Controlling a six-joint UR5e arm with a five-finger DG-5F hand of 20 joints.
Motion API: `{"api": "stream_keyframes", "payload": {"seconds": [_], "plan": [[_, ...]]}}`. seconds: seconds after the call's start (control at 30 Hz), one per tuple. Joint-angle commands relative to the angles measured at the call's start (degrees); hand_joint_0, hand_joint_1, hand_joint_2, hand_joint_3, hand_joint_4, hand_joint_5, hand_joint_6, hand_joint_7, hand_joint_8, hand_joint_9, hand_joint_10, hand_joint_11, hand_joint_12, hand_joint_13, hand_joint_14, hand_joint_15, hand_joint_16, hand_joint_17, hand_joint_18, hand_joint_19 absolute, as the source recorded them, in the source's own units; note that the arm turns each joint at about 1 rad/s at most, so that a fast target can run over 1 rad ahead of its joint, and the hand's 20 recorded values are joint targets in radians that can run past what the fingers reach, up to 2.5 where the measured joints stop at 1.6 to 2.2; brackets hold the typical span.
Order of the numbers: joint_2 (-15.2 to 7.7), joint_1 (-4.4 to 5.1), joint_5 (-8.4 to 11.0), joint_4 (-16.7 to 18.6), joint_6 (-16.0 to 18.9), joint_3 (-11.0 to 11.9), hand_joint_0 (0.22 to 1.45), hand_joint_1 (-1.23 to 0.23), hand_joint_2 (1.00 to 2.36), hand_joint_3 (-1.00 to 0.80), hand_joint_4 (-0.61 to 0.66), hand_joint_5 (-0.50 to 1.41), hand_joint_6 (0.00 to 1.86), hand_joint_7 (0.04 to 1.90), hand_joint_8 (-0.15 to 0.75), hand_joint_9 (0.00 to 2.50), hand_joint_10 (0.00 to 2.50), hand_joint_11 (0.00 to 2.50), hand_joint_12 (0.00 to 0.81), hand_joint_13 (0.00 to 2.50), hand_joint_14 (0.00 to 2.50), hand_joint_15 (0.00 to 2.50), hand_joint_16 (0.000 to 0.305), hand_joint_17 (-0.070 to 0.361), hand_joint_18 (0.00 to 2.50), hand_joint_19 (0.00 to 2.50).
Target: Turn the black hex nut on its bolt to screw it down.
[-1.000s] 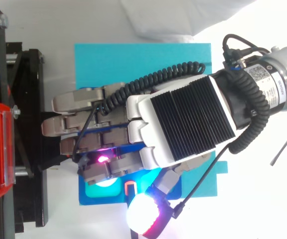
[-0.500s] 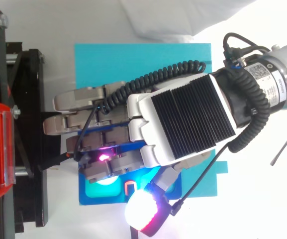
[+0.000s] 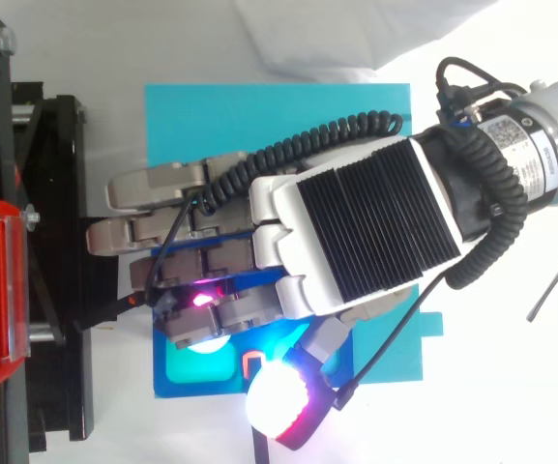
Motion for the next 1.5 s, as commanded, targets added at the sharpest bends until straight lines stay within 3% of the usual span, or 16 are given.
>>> {"api": "stream_keyframes", "payload": {"seconds": [0.0,0.4,0.73,1.17,1.47], "plan": [[0.0,-0.2,0.0,0.2,-0.4,-0.1,0.5,-0.25,1.0,-0.5,0.16,-0.09,0.67,1.26,0.237,0.75,0.0,0.1,0.257,0.34,0.0,0.0,0.045,0.101,0.1,0.17],[0.0,-0.99,-0.71,-0.1,-0.4,-0.1,0.5,-0.25,1.0,-0.5,0.16,-0.09,0.67,1.26,0.243,0.77,0.0,0.11,0.258,0.36,0.0,0.0,0.045,0.101,0.13,0.18],[0.0,-2.49,-2.38,0.1,-0.5,0.0,0.5,-0.25,1.0,-0.5,0.16,-0.09,0.66,1.26,0.242,0.76,0.01,0.1,0.26,0.36,0.0,0.0,0.045,0.101,0.13,0.18],[0.0,-5.39,-6.24,-0.9,-0.7,-0.1,0.5,-0.25,1.0,-0.5,0.16,-0.09,0.65,1.27,0.245,0.77,0.0,0.1,0.264,0.38,0.0,0.0,0.045,0.102,0.15,0.2],[0.0,-7.94,-9.32,-0.3,-0.8,-0.1,0.5,-0.25,1.0,-0.5,0.16,-0.09,0.65,1.27,0.247,0.77,0.0,0.11,0.266,0.39,0.0,0.0,0.045,0.102,0.16,0.2]]}}
